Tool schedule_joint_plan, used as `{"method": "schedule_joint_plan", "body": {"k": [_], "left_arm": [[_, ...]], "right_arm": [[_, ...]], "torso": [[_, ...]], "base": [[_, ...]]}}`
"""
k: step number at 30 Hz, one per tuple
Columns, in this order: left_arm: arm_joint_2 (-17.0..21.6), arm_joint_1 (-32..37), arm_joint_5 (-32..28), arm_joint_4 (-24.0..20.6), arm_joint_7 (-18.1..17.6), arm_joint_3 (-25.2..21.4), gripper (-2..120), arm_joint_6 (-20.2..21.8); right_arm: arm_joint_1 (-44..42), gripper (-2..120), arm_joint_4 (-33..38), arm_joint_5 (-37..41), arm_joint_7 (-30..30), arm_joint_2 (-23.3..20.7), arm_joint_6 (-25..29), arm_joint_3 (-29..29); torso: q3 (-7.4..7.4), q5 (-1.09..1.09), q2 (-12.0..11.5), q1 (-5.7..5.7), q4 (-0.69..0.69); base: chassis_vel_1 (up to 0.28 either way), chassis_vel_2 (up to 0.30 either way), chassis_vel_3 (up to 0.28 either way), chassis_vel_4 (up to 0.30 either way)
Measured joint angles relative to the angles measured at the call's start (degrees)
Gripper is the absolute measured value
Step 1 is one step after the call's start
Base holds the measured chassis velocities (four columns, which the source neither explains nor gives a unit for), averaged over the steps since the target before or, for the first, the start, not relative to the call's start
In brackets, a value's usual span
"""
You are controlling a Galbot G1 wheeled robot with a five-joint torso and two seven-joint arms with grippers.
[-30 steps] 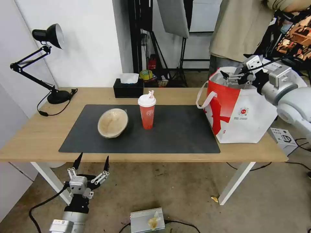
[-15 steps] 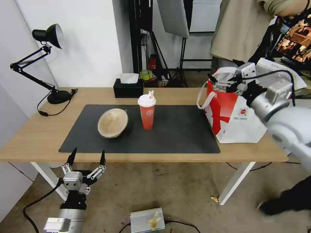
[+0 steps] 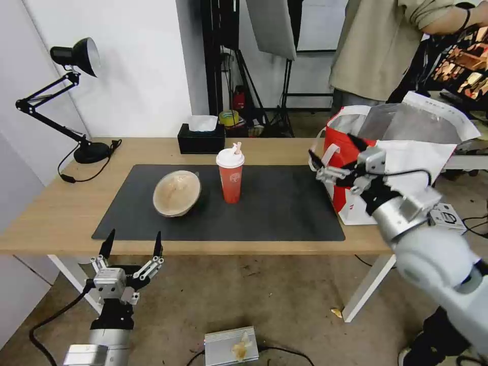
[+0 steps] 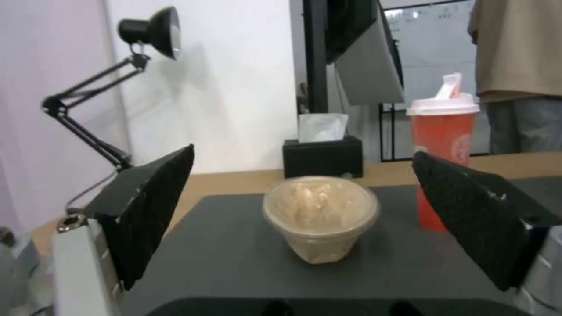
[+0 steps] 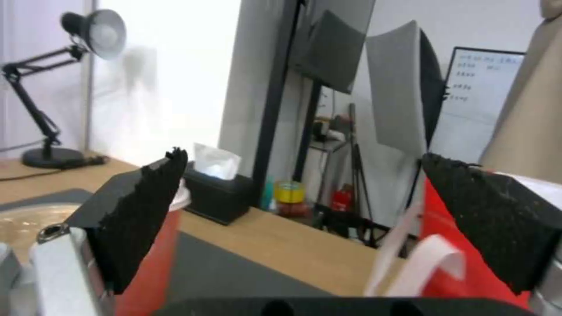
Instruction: Pick up the trash from the table and place it into the takeout bag.
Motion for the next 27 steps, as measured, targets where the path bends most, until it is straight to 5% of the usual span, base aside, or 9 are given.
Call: {"method": "schedule_joint_plan", "body": {"k": [27], "left_arm": [[-1.2,0.9,3.1,0.0,0.1,0.0,100,-2.4]], "right_arm": [[-27.0,100,3.9,-21.8,-6.4,14.8,6.9,4.8]], "torso": [[0.00,-0.02,0.0,0.00,-0.02]], "base": [[0.000,0.000,0.000,0.000]]}}
